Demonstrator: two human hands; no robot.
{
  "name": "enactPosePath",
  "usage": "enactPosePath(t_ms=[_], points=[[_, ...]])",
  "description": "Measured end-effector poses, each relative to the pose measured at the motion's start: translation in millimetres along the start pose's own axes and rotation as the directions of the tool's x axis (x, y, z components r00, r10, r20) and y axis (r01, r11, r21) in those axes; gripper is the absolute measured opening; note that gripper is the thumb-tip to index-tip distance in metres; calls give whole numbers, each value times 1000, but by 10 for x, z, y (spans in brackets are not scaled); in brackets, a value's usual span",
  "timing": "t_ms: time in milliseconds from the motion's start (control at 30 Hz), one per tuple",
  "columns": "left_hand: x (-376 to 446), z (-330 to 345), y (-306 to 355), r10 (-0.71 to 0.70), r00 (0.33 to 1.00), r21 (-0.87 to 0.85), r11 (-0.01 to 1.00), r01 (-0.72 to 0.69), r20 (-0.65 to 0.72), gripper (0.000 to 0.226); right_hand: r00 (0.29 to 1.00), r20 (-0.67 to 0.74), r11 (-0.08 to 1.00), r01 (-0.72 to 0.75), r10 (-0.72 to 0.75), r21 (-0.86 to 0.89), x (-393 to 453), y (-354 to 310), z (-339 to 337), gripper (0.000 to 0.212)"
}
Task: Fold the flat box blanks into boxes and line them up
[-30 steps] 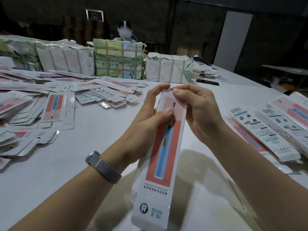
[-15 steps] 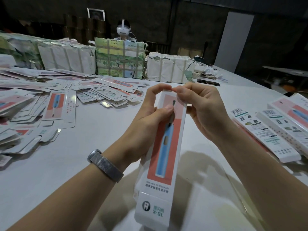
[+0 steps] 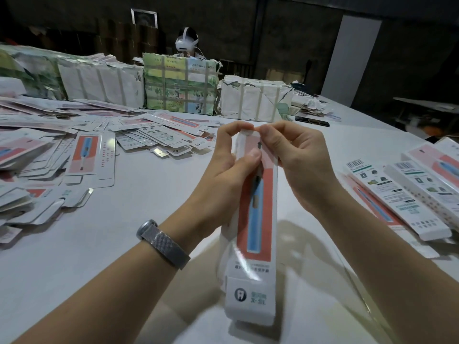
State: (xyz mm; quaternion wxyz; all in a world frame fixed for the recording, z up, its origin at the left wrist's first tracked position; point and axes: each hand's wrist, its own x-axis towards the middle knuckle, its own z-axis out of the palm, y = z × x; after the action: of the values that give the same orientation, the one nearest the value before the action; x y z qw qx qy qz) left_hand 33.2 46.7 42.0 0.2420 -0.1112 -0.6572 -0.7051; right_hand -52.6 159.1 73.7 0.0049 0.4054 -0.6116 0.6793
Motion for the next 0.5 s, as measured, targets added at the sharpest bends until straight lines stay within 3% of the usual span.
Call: enactPosePath(t_ms=[133,200,333,367,433,500], points=[[40,6,6,55,995,29,998,-53,-83,27,981,-40,873,150,-190,-465,-44,28,77,22],[27,-5,23,66,992,22,998,-63,-112,25,982,-28,812,140,-189,-567,-60,-6,95,30],[38,34,97,-20,996,-88,996,12,-89,18,998,58,757,21,23,-654,-42,-114,118,56],[53,83,142,-41,992,-94,995,30,-118,32,994,78,731,-2,76,-682,-34,-129,113,63],[47,105,208,-11,984,-61,998,0,-176,83,977,121,708,-39,174,-705,-29,-146,97,65],[-12,115,242,-9,995,-103,995,-1,-97,81,957,142,715,-85,252,-694,-33,-172,73,66]])
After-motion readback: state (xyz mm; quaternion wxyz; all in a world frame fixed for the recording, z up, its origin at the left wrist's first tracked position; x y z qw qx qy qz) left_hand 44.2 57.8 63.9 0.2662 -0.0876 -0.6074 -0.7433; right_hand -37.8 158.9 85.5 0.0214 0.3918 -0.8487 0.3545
